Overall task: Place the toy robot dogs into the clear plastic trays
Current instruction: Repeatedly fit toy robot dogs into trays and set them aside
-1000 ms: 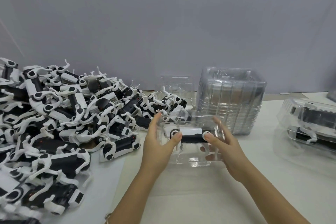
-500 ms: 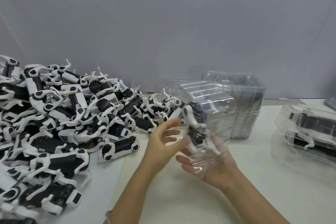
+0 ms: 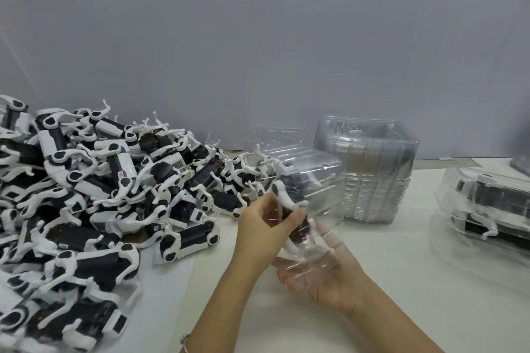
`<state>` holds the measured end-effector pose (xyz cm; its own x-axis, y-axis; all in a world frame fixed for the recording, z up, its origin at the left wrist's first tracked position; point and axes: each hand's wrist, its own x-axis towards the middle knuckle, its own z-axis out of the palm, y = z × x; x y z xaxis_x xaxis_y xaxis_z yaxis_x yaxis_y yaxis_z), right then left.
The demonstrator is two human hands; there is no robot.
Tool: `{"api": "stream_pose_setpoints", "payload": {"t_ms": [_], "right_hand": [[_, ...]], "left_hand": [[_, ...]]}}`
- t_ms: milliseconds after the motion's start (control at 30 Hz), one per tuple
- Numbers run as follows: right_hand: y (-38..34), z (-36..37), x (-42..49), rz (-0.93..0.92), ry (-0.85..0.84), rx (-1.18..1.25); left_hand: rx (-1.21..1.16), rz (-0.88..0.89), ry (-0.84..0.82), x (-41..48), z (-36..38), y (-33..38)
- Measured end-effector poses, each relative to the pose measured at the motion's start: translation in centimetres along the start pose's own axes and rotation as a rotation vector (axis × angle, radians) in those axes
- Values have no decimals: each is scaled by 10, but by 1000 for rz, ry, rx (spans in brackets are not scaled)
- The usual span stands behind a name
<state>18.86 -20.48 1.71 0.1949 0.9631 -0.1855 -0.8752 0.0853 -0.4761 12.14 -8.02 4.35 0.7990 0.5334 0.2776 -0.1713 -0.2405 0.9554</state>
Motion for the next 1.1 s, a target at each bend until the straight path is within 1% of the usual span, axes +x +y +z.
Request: {"api": "stream_pose_setpoints", "payload": {"t_ms": [67,100,133,167,233,267,300,333,367,400,433,500,600,733,867,1033,1100], "right_hand": [[-6,-6,0,-69,157,-27],[-11,-10,-2,-115,229,-49],[-17,-13,-5,-163,287,-84],[-24,-15,-9,-209,337,-122],[-38,-19,-18,-308,418,-246],[-43,-20,-20,-351,439,-344],[-46,-18,-21,-386,445,-445],[-48,-15,-21,-418,445,-521],[-48,-11,-20,-448,445,-570],[-48,-7,-18,-478,456,-613],[-46,-4,-16,-506,471,-654],[-43,1,-12,-564,504,-715],[-43,1,-11,-642,551,-775],[-40,-1,-12,-658,601,-826],[-40,1,-13,-651,598,-819],[-41,-2,-20,-590,562,-802],[-41,-6,-27,-582,547,-785]], "left_hand": [[23,-78,-131,1,-9,-2],[88,-104,-163,2,-16,-3],[111,-112,-143,1,-23,-4],[70,-115,-56,2,-30,-7],[-269,-156,209,4,-44,-8],[-423,-193,269,5,-50,-8],[-500,-214,245,5,-53,-8],[-493,-226,138,4,-52,-6],[-422,-230,8,2,-49,-4],[-354,-218,-65,0,-43,-2],[-302,-184,-65,-1,-36,-4],[-219,-98,27,0,-26,-11],[-131,-52,92,0,-23,-15],[-80,-19,99,0,-24,-22],[-84,3,127,-1,-22,-16],[-219,-115,56,-4,-28,-11],[-215,-187,-11,-5,-33,-16]]}}
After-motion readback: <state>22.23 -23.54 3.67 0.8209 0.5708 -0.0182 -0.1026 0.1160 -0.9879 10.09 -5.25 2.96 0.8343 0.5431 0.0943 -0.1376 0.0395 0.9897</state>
